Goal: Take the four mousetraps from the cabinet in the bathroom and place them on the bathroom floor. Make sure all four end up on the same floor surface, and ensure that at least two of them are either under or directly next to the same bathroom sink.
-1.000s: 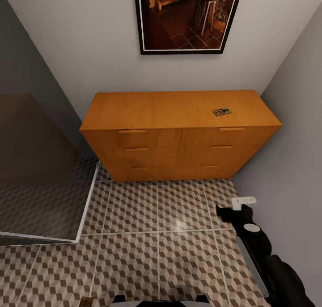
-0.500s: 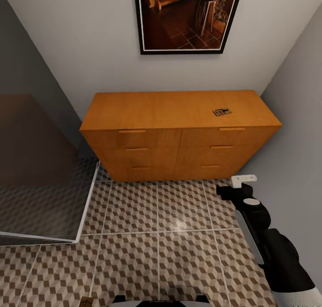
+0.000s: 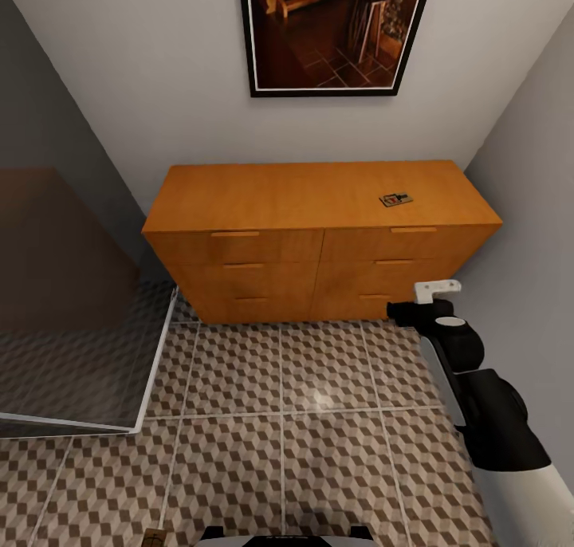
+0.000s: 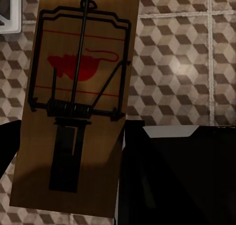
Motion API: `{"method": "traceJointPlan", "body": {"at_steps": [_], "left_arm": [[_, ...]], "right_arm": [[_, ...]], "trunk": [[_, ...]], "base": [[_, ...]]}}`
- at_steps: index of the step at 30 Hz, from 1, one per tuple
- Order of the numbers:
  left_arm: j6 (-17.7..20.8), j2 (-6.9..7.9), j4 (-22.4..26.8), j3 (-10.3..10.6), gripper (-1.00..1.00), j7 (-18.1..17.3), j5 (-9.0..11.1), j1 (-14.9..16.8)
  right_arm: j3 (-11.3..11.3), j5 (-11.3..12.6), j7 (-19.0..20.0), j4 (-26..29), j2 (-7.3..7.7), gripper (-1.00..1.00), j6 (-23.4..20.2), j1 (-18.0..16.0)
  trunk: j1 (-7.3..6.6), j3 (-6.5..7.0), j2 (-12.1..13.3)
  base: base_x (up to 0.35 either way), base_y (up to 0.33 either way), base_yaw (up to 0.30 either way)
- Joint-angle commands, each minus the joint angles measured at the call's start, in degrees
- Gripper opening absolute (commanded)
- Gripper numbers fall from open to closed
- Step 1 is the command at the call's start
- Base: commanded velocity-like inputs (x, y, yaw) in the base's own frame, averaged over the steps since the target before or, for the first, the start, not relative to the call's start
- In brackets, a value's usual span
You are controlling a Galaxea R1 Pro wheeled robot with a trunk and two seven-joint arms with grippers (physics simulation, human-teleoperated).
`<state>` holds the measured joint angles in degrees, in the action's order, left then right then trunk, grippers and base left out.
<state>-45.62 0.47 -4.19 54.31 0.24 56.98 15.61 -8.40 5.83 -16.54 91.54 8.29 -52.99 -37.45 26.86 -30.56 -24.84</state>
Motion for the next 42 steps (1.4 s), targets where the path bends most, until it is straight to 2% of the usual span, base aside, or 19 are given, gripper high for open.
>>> {"method": "traceJointPlan", "body": {"at_steps": [1, 8, 24, 33, 38, 42], "left_arm": [[-0.17, -0.03, -0.12, 0.45, -1.0, 0.2, 0.05, 0.03], [-0.17, -0.03, -0.12, 0.45, -1.0, 0.2, -0.02, 0.03], [-0.17, -0.53, -0.12, 0.45, -1.0, 0.17, -0.09, 0.03], [-0.17, -0.56, -0.14, 0.45, -1.0, 0.16, -0.11, 0.03], [-0.17, -0.56, -0.13, 0.45, -1.0, 0.17, -0.11, 0.03], [-0.17, -0.56, -0.12, 0.45, -1.0, 0.17, -0.11, 0.03]], "right_arm": [[-0.13, 0.62, -0.6, 0.04, 0.06, 1.0, -0.79, -0.45], [-0.13, 0.67, -0.6, 0.04, 0.06, 1.0, -3.05, -4.01], [-0.13, 0.67, -0.68, -0.35, -0.02, 1.0, -3.66, -10.06], [-0.13, 0.67, -0.77, -3.4, -0.18, 1.0, -3.78, -17.34], [-0.13, 0.67, -0.77, -5.19, -0.32, 1.0, -3.79, -19.94], [-0.13, 0.67, -0.8, -5.63, -0.4, 1.0, -3.79, -20.7]], "trunk": [[0.03, -0.07, -0.08], [0.03, -0.07, -0.08], [0.03, -0.07, -0.08], [0.03, -0.07, -0.08], [0.03, -0.07, -0.08], [0.03, -0.07, -0.08]], "base": [[0.0, 0.0, 0.0], [0.0, 0.0, 0.0], [0.0, 0.0, 0.0], [0.0, 0.0, 0.0], [0.0, 0.0, 0.0], [-0.002, 0.0, 0.0]]}}
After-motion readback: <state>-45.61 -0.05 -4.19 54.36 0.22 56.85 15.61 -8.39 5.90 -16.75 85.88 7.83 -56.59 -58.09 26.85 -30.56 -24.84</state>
